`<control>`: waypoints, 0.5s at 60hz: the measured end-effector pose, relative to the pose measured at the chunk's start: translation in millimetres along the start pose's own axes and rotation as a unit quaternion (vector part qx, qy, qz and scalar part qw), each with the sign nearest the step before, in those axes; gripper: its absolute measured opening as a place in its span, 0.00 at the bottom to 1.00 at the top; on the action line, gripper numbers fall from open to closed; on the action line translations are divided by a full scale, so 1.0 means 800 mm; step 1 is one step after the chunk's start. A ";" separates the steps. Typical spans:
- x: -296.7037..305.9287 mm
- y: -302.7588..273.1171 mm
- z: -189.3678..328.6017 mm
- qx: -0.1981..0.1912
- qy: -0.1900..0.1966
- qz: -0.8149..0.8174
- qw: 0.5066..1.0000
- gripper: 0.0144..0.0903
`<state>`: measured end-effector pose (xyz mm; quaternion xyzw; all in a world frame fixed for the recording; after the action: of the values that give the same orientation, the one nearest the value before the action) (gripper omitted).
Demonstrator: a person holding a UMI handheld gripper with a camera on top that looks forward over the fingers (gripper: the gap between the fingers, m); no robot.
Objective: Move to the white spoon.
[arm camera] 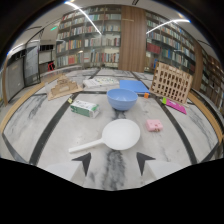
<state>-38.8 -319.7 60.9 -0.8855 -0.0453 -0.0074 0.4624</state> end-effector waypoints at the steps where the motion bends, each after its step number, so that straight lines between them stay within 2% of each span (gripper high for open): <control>1: 0.001 -0.001 0.004 -0.001 0.001 0.000 1.000 0.94; 14: 0.007 -0.015 0.041 -0.013 0.007 0.008 1.000 0.94; 30: 0.012 -0.012 0.047 -0.021 0.007 0.013 1.000 0.94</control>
<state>-31.4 -283.0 48.0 -0.8953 -0.0306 -0.0089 0.4444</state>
